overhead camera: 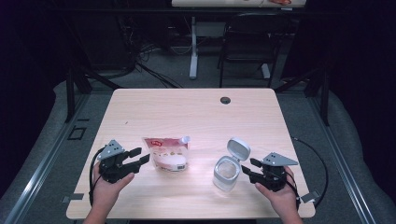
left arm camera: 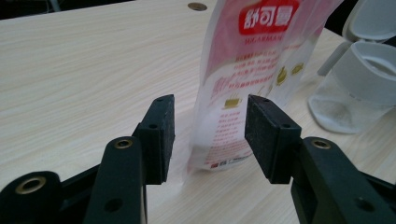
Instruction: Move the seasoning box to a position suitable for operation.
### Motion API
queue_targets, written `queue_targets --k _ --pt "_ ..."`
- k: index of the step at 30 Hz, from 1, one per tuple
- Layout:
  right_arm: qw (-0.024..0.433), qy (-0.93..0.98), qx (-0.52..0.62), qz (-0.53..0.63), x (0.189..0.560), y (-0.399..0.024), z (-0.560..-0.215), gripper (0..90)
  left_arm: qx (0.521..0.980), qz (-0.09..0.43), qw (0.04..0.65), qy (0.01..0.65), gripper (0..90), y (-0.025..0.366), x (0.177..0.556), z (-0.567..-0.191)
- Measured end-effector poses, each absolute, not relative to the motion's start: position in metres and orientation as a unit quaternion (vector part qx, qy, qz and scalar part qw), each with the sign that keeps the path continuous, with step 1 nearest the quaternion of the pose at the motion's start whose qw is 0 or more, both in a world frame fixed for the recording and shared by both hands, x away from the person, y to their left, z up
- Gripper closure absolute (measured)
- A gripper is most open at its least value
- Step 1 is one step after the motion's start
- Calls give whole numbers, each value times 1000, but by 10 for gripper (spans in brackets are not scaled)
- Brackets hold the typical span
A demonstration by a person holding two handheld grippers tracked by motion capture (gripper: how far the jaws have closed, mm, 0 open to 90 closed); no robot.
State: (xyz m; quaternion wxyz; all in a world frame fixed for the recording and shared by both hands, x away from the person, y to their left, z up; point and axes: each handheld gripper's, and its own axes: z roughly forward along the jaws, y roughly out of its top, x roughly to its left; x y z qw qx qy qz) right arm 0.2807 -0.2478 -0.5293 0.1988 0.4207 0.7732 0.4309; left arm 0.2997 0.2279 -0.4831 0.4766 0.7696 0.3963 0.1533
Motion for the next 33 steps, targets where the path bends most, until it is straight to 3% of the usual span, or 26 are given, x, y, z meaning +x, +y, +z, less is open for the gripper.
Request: queue_targets --k 23,33 --pt "190 760 433 445 277 -259 -525 565 775 161 489 366 628 211 317 -460" --pt "224 745 416 471 264 -262 -484 622 783 160 490 348 728 211 313 -459"
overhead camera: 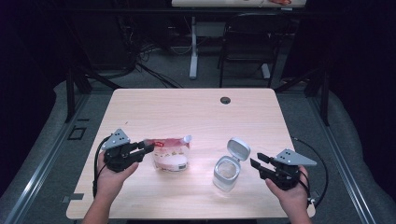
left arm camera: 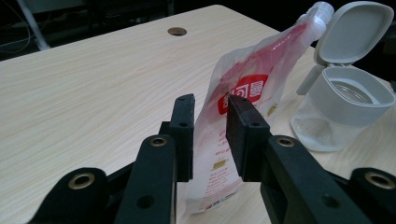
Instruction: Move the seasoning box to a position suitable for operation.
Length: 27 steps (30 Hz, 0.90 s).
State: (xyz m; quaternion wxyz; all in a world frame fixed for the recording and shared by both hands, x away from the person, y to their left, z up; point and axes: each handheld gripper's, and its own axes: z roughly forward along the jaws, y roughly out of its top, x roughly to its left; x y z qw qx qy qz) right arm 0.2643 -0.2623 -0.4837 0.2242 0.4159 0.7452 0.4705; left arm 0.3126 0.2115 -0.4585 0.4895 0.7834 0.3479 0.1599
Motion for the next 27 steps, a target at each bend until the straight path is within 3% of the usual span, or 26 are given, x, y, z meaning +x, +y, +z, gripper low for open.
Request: queue_targets --k 13,27 --pt "212 766 350 496 265 -235 -425 635 776 176 485 363 686 214 307 -455" --pt "166 795 309 495 291 -169 -431 667 776 175 485 364 708 215 306 -451"
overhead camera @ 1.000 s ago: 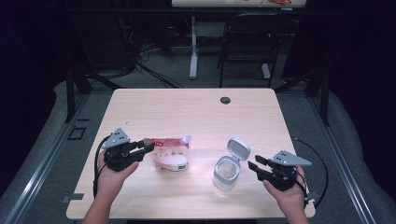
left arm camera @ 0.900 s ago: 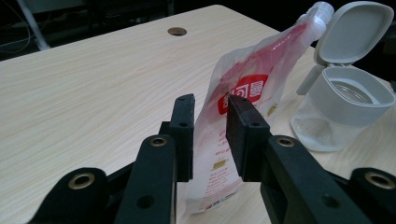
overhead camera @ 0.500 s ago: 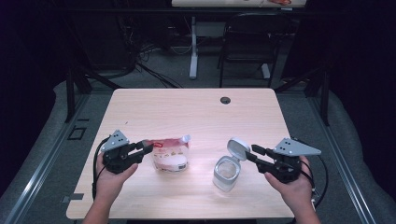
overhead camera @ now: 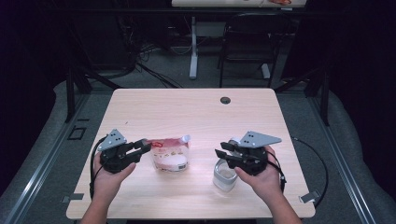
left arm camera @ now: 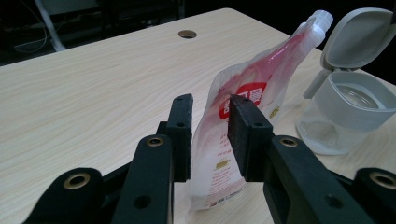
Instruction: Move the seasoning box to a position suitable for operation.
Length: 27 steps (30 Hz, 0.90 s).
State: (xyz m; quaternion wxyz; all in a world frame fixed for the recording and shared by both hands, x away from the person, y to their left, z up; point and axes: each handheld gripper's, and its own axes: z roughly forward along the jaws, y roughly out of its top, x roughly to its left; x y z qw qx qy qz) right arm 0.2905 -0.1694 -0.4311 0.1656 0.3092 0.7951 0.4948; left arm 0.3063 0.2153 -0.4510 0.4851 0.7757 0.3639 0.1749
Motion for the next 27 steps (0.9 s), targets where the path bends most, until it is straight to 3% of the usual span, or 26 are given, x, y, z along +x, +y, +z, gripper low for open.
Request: queue_targets --k 27 --pt "124 810 282 498 331 -100 -452 720 779 174 483 359 751 216 305 -451"
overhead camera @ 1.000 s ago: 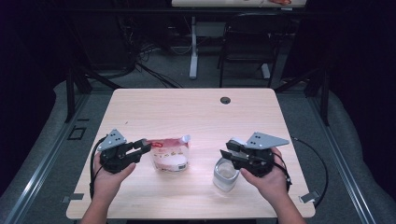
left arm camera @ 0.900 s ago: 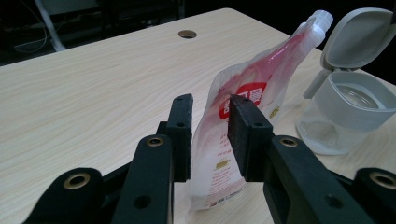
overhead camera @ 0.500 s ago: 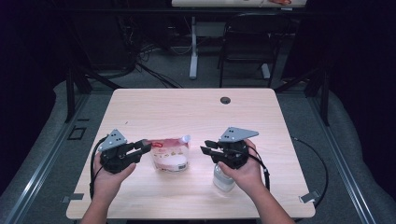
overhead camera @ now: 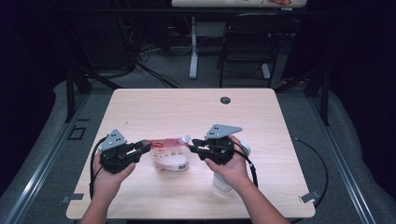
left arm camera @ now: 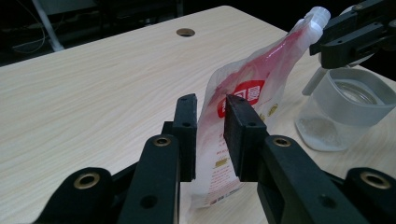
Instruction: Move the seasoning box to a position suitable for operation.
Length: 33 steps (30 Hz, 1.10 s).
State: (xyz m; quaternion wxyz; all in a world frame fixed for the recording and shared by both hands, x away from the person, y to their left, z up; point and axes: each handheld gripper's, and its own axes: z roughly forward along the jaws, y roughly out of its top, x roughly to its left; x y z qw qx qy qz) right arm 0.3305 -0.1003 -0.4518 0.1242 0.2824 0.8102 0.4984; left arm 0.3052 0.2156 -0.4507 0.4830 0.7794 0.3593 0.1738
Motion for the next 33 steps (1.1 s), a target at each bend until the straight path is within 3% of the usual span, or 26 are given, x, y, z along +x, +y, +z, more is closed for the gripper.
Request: queue_targets --k 21,24,27,33 --pt "122 807 282 505 332 -91 -452 741 782 169 483 357 801 216 305 -450" --pt "126 808 280 503 330 -90 -452 750 785 171 479 354 817 216 304 -449" --pt "124 809 277 504 328 -91 -451 769 787 176 478 348 888 215 303 -449" --pt "121 805 273 512 320 -94 -452 771 790 180 475 343 900 212 302 -448"
